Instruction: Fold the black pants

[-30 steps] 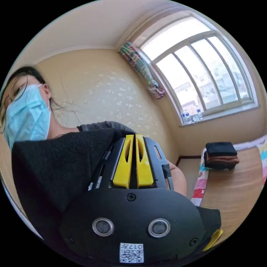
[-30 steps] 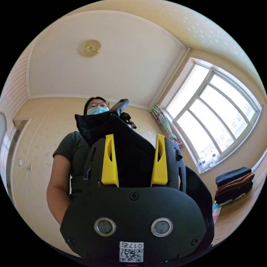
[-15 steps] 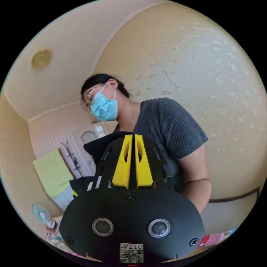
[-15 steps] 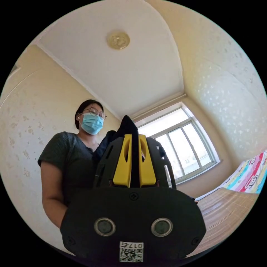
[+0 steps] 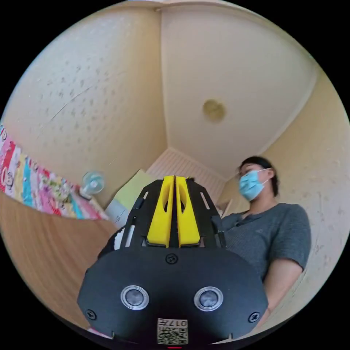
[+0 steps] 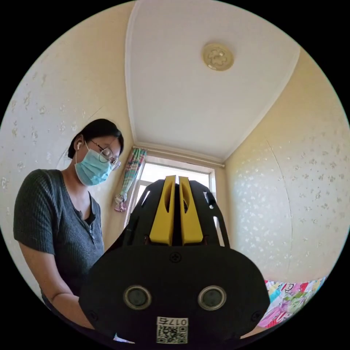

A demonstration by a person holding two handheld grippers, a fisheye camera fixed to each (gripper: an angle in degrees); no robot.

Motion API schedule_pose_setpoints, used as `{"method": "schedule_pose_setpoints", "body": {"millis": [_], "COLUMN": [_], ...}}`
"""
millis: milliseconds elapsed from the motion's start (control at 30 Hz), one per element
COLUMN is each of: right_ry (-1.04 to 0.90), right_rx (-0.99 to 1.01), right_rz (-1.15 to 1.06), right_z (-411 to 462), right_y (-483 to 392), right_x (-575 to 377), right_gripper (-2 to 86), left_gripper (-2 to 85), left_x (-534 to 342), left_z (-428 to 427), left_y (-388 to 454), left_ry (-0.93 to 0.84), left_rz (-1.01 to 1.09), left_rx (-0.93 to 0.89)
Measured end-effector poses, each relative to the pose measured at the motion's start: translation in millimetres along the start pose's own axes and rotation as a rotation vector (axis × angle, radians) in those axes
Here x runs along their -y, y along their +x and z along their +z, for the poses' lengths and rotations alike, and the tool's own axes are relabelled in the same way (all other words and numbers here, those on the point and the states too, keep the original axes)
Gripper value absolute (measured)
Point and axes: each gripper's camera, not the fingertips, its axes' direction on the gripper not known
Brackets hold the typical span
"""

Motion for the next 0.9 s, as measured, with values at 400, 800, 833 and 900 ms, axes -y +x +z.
{"method": "schedule_pose_setpoints", "body": {"millis": [400, 800, 833, 900], "right_ry": [-0.546, -1.675, -1.717, -1.787], "right_rx": [-0.451, -0.511, -0.471, -0.431], "right_rz": [0.334, 0.959, 0.975, 0.970], "right_z": [97.6, 81.1, 94.8, 119.2], "right_y": [170.0, 272.6, 276.8, 282.1], "right_x": [-27.8, -479.7, -507.9, -547.4], "right_gripper": [0.3, 1.7, 2.5, 3.9], "left_gripper": [9.9, 7.3, 5.9, 4.5], "left_x": [-51.5, -209.6, -215.7, -218.3], "left_z": [242.2, 213.5, 202.4, 185.5], "left_y": [-173.1, -257.0, -254.9, -245.3], "left_ry": [-0.935, -1.712, -1.678, -1.578], "left_rz": [-0.536, -1.155, -1.193, -1.246], "left_rx": [0.406, 0.674, 0.669, 0.638]}}
